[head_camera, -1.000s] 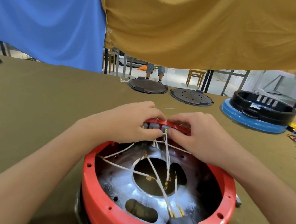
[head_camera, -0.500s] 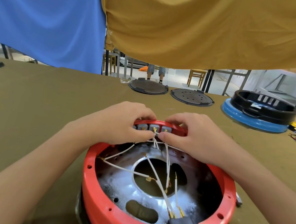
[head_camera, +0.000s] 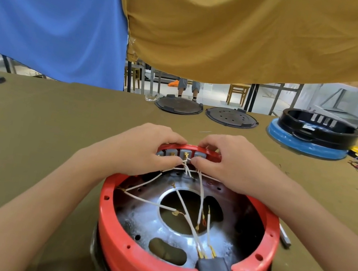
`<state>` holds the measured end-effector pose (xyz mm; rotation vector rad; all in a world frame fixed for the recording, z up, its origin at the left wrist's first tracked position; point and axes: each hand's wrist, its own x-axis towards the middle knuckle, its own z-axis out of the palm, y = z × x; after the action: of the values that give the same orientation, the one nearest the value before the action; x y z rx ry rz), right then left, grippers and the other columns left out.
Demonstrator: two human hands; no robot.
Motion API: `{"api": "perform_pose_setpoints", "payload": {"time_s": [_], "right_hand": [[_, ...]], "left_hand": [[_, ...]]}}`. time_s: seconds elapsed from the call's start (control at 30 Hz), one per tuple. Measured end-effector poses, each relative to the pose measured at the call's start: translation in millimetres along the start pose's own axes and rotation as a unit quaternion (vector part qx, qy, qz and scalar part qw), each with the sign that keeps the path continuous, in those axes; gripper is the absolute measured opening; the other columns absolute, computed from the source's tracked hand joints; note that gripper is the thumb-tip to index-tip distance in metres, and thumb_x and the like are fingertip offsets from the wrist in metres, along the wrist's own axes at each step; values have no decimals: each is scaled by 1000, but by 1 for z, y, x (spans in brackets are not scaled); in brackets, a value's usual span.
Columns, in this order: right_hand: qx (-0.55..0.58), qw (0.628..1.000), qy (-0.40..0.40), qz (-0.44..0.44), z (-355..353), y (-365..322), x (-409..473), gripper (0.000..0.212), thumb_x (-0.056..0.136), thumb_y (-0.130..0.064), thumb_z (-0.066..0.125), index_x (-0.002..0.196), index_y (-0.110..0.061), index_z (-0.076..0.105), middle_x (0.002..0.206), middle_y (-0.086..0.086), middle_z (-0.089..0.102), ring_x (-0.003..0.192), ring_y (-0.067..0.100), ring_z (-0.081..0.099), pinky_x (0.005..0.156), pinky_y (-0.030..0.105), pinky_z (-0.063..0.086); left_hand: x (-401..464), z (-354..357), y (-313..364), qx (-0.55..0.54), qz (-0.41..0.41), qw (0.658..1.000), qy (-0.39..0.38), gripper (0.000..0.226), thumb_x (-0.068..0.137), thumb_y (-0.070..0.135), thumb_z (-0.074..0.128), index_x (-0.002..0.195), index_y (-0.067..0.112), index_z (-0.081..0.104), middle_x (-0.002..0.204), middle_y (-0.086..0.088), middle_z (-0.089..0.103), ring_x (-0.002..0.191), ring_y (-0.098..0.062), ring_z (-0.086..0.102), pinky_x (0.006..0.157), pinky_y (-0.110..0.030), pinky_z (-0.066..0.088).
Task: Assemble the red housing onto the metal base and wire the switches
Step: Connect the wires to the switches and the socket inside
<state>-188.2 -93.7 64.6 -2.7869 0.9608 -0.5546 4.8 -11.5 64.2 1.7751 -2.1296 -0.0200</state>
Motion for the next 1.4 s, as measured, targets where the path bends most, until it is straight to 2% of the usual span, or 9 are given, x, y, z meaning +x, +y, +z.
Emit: {"api": "perform_pose_setpoints", "payload": {"time_s": [0.2,0.3,0.43,0.6,0.8,0.93,1.0,1.13,1.4], "right_hand": [[55,998,12,16,-2,6,-6,41,89,-56,58,119,-30,65,106,-13,66,91,5,60,74,19,46],[96,995,-5,39,-3,11,-10,44,90,-54,58,127,-31,60,115,-15,62,102,4,59,79,18,43],[168,984,-38,53,-4,14,-9,24,94,-35,61,116,-29,67,106,-17,67,94,2,65,87,26,51],[169,983,-27,61,-3,15,-6,15,97,-26,58,106,-30,69,93,-17,69,78,-2,65,70,14,49],[199,977,-29,69,-4,14,-7,16,94,-27,62,108,-31,69,94,-15,70,79,-1,68,73,19,53],[218,972,-29,79,-6,15,-10,30,89,-26,66,118,-33,62,107,-14,65,85,2,66,77,21,53],[236,968,-22,82,-9,17,-11,30,87,-18,65,114,-32,63,105,-11,64,82,4,67,71,19,51],[254,962,-42,95,-15,22,-14,31,85,-20,67,111,-36,64,105,-13,66,91,6,66,81,28,54],[225,968,39,104,-10,25,-12,28,87,-33,66,115,-35,60,109,-12,58,96,1,59,73,20,51]], "left_hand": [[-4,-7,-5,-93,-74,993,-27,50,89,43,64,136,33,52,125,19,61,108,4,58,88,-16,46],[-9,-15,-14,-144,-106,983,-29,31,88,35,67,118,33,62,107,18,67,92,7,62,76,-14,46],[-10,-10,-16,-174,-105,979,-5,13,91,33,65,104,30,70,90,12,71,81,-1,65,78,-21,50],[-6,-1,-17,-186,-107,977,14,11,94,32,63,96,29,73,81,18,69,77,3,63,75,-20,44],[-8,-1,-17,-203,-115,972,15,12,92,36,64,98,32,73,83,19,70,78,4,63,75,-19,44],[-12,-11,-21,-236,-144,960,-31,14,89,40,67,103,39,69,94,15,70,88,0,65,79,-22,47],[-13,-14,-21,-231,-132,963,-33,13,91,30,67,102,35,70,87,13,73,82,-3,68,75,-22,49],[-15,-16,-18,-235,-107,966,-7,12,91,19,67,99,26,71,74,7,74,67,-2,68,61,-11,47],[-10,-12,-27,-66,-206,967,136,16,83,15,64,96,24,70,77,13,67,69,0,59,59,-23,43]]}}
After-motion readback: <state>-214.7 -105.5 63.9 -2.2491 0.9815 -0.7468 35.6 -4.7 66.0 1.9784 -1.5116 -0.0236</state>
